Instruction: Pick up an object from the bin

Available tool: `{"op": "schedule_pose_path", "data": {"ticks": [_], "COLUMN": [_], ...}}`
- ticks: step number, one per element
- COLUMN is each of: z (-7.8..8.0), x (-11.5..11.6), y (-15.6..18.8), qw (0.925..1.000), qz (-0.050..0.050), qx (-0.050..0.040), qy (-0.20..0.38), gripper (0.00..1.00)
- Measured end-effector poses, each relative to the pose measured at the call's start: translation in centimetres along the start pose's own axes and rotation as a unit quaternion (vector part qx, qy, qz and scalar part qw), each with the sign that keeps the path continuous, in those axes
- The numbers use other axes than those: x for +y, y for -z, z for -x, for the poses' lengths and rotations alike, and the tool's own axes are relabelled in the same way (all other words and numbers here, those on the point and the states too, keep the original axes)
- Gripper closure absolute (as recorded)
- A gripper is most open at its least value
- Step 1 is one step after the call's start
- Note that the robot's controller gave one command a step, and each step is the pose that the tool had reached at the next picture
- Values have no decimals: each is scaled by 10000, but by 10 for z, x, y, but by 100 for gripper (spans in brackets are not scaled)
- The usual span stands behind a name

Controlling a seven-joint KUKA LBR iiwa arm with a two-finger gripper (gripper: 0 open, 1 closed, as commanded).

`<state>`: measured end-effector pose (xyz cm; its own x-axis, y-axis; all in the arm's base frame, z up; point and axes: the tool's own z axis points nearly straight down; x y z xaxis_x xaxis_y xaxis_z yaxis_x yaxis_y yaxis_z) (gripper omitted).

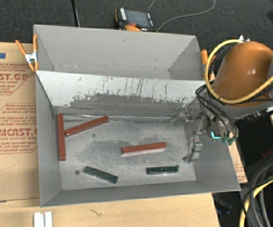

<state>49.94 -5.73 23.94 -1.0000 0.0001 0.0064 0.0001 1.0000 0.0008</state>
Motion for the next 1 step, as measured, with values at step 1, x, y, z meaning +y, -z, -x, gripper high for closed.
{"op": "schedule_pose_path", "data": {"ticks": [1], "z": [17], "x": [3], "y": [-168], "qw": [10000], "qz": [0], "qx": [2], "qy": [-98], "gripper": [0]}}
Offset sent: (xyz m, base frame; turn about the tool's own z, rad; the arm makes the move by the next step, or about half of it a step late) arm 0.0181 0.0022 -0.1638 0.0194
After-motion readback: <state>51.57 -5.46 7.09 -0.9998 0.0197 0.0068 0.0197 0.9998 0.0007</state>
